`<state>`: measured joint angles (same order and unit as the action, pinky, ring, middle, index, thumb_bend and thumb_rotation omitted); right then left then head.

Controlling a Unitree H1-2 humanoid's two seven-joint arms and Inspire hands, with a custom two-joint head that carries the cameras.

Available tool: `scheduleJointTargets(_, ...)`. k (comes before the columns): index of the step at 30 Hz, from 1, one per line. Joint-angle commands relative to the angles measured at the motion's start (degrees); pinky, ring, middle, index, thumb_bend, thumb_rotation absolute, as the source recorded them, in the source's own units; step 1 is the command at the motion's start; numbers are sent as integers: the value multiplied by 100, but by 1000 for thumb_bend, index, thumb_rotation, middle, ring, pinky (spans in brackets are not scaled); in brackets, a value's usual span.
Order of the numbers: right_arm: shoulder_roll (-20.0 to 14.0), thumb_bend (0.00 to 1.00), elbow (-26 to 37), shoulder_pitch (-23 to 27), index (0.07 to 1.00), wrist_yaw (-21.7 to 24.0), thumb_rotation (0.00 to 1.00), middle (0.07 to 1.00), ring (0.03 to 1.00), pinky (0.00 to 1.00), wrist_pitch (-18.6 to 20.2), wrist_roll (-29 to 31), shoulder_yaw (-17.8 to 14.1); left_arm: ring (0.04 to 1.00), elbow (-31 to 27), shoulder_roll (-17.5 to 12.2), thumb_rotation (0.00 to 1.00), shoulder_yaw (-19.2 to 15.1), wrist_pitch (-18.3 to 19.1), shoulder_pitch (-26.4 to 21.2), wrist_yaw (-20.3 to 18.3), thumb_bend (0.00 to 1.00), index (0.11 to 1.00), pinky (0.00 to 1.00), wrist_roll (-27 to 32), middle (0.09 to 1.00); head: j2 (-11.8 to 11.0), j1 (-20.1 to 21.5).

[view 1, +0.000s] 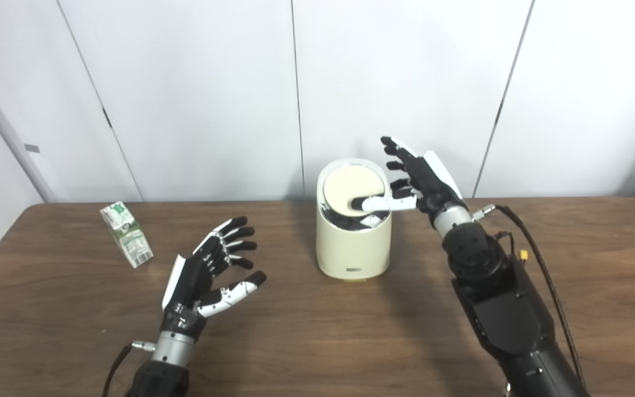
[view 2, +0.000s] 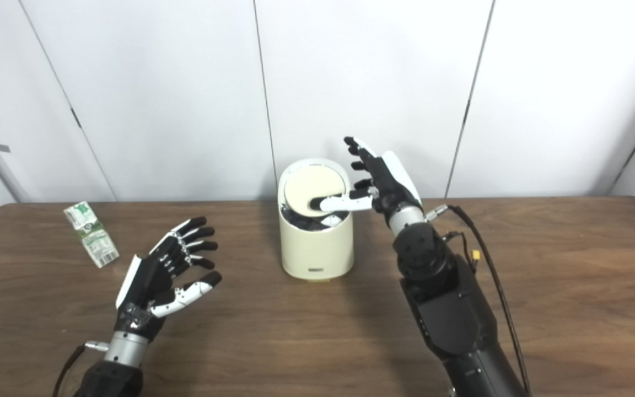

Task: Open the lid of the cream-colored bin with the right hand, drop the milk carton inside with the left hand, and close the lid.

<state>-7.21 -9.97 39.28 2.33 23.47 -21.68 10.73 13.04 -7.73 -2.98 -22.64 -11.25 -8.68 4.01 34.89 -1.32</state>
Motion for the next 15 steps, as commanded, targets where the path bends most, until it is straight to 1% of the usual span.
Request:
scheduleJointTargets(1, -53, 807, 116, 343, 927, -62, 242, 924, 841, 662, -148, -139, 42, 729, 162, 156, 87, 100, 37, 344, 66, 646, 865, 596, -45, 797, 14, -9)
scheduleJointTargets(3, -73, 813, 117, 346, 930, -46, 250, 925, 845, 681, -99, -201, 77, 729, 132, 159, 85, 105, 58, 353, 71, 642, 864, 595, -55, 798, 14, -9)
scheduleJointTargets(9, -118, 841, 150, 335, 927, -33, 225, 919, 839, 699, -58, -363, 162, 737, 114, 164, 96, 110, 83, 364, 68, 646, 862, 598, -44, 801, 55, -56)
scheduleJointTargets(12, -159, 855, 164, 319, 926, -51, 202, 918, 863, 755, -139, -465, 223, 739, 53, 177, 102, 116, 176, 373, 60, 659, 862, 587, -19, 802, 69, -75)
scheduleJointTargets(15, -216, 870, 212, 309, 928, -57, 192, 921, 890, 807, -148, -623, 333, 739, 30, 178, 106, 126, 188, 377, 26, 665, 861, 584, 14, 801, 87, -76)
